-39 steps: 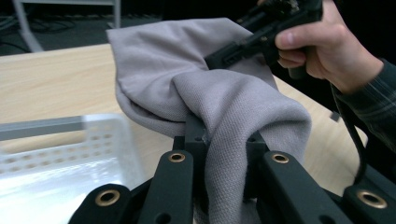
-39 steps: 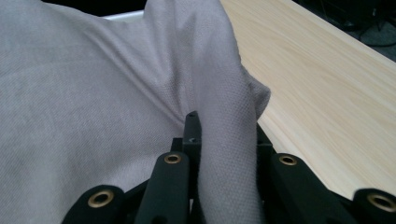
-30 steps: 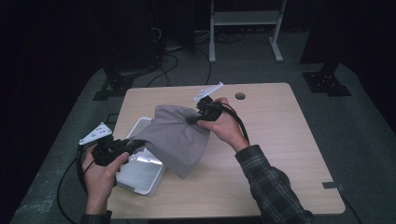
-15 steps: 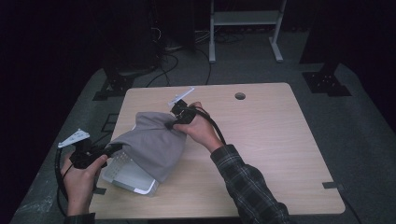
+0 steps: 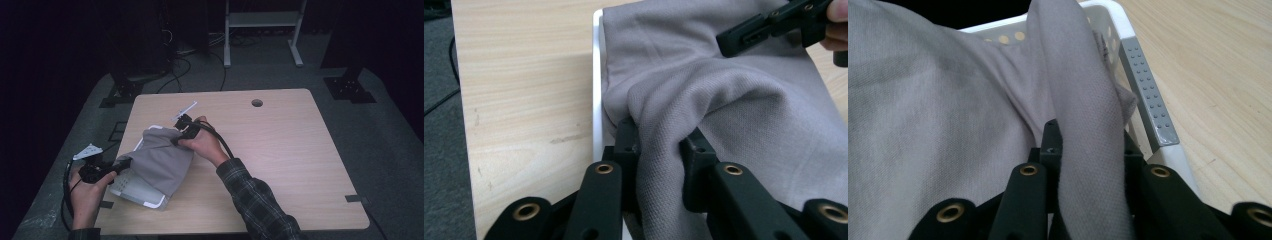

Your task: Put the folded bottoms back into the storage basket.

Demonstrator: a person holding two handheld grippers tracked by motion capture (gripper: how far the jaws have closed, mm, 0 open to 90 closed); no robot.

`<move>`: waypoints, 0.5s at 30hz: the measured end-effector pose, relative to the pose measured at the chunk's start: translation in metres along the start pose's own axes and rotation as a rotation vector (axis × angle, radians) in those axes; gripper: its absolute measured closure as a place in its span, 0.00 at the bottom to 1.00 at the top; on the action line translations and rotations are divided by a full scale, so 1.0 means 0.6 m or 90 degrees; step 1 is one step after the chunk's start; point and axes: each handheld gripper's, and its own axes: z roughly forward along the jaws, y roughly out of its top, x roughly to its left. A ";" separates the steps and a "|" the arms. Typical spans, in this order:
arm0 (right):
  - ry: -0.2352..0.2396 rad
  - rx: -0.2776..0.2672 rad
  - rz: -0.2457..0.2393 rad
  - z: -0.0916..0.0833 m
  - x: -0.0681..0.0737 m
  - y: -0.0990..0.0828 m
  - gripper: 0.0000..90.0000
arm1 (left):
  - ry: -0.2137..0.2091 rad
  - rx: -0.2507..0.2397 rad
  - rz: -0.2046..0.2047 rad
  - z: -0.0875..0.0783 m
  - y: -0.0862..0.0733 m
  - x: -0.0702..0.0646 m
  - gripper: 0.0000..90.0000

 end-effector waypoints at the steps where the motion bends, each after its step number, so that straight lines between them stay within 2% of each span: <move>1: -0.002 0.002 -0.001 0.002 0.000 -0.001 0.80 | 0.001 0.003 0.002 0.001 -0.001 0.001 0.80; 7: -0.006 0.011 0.000 0.013 -0.001 -0.004 0.79 | 0.018 0.020 0.027 0.007 -0.008 0.009 0.74; 9: -0.008 0.009 0.004 0.015 -0.002 -0.005 0.77 | 0.014 0.015 0.029 0.007 -0.009 0.010 0.67; 15: -0.013 0.005 0.009 0.013 -0.003 -0.005 0.70 | 0.012 -0.001 0.037 0.001 -0.002 0.004 0.59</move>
